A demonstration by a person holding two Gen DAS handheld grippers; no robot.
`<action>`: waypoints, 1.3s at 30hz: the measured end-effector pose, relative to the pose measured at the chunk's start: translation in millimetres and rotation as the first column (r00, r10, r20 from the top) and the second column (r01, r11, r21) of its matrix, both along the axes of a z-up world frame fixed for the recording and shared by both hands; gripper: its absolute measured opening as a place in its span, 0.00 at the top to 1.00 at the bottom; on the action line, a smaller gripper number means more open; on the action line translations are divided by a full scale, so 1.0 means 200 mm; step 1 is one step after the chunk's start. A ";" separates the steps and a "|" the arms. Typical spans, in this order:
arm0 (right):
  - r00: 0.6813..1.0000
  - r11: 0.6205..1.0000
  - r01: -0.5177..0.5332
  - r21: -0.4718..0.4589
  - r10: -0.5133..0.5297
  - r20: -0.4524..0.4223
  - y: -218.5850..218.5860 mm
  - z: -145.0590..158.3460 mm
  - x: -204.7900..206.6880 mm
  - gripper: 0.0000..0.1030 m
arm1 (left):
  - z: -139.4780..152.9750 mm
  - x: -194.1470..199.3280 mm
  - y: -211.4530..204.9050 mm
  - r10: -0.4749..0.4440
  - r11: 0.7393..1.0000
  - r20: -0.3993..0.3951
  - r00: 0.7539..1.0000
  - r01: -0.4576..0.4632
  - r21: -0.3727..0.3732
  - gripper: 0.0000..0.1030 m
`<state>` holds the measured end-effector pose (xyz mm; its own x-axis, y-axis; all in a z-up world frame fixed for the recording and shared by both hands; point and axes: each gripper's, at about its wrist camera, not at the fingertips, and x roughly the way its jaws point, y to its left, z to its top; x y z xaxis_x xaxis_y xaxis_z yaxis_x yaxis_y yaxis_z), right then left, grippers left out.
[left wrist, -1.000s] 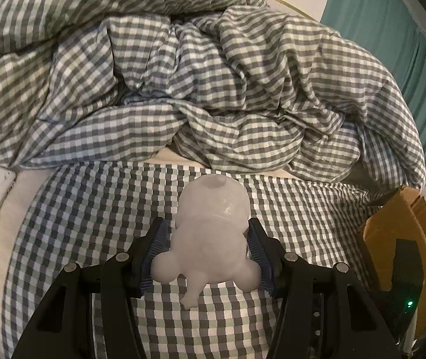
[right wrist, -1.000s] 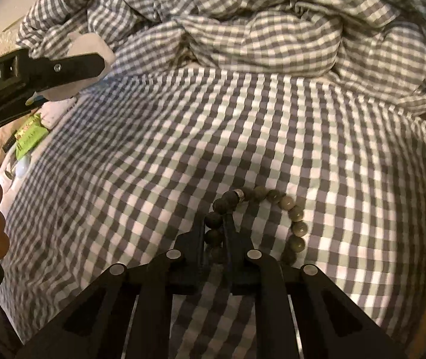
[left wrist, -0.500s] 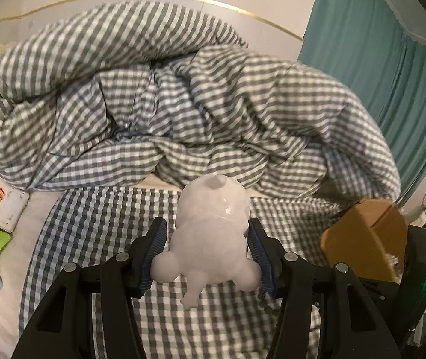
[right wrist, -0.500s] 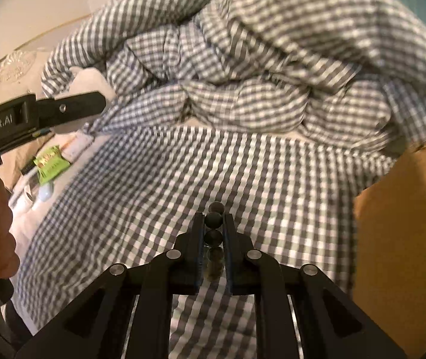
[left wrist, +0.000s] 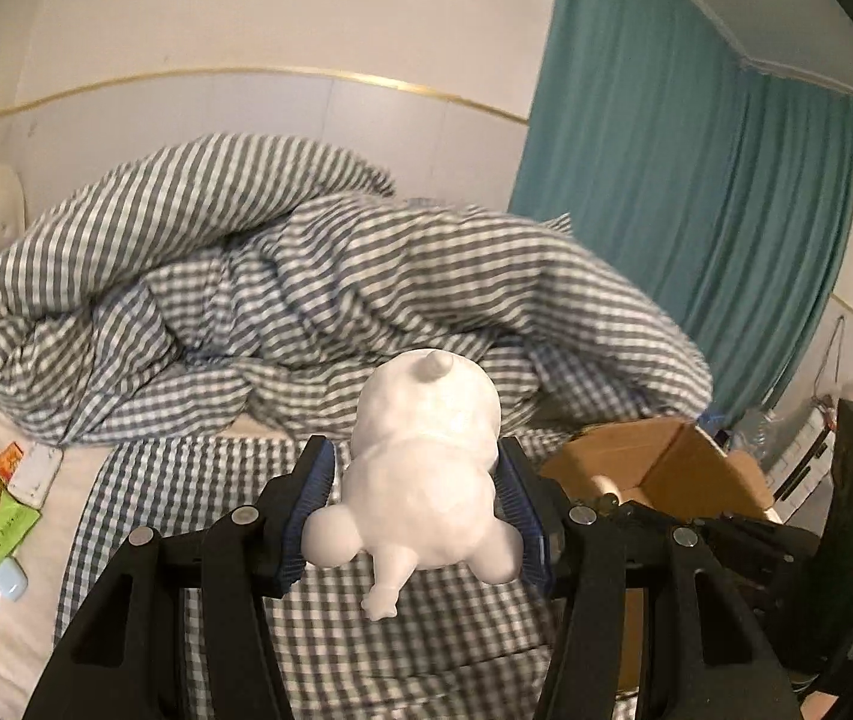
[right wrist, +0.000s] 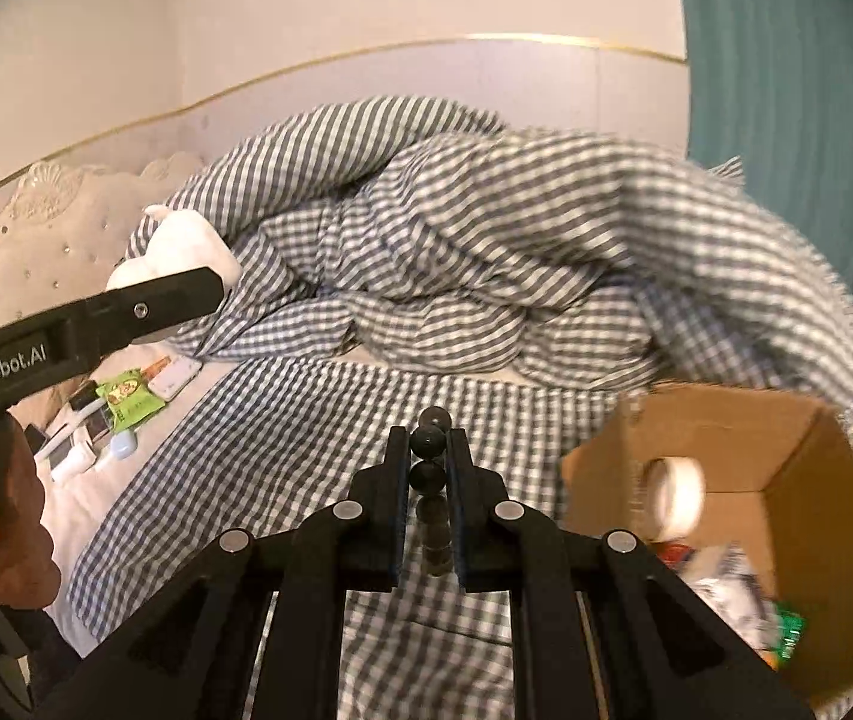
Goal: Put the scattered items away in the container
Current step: 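Lift and carry the white toy and bracelet in both grippers over the box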
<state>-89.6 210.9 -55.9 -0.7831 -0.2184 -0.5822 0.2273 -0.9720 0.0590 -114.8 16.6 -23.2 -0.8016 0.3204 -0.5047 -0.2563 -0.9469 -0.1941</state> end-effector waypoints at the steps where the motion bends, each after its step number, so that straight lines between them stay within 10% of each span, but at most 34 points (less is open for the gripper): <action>1: 1.000 1.000 0.009 0.002 -0.009 -0.010 0.02 0.02 0.03 0.89 | 0.02 0.02 0.03 -0.003 1.000 -0.008 1.000 0.003 -0.002 0.45; 20: 0.969 0.975 0.215 0.055 -0.206 -0.133 0.54 0.34 0.47 0.89 | 0.15 0.31 0.62 -0.121 0.993 -0.048 0.992 0.121 -0.001 0.45; 39: 0.947 0.947 0.321 0.004 -0.321 0.001 1.11 0.04 0.39 0.89 | -0.13 0.17 1.29 -0.265 0.960 0.072 0.962 0.270 -0.073 0.45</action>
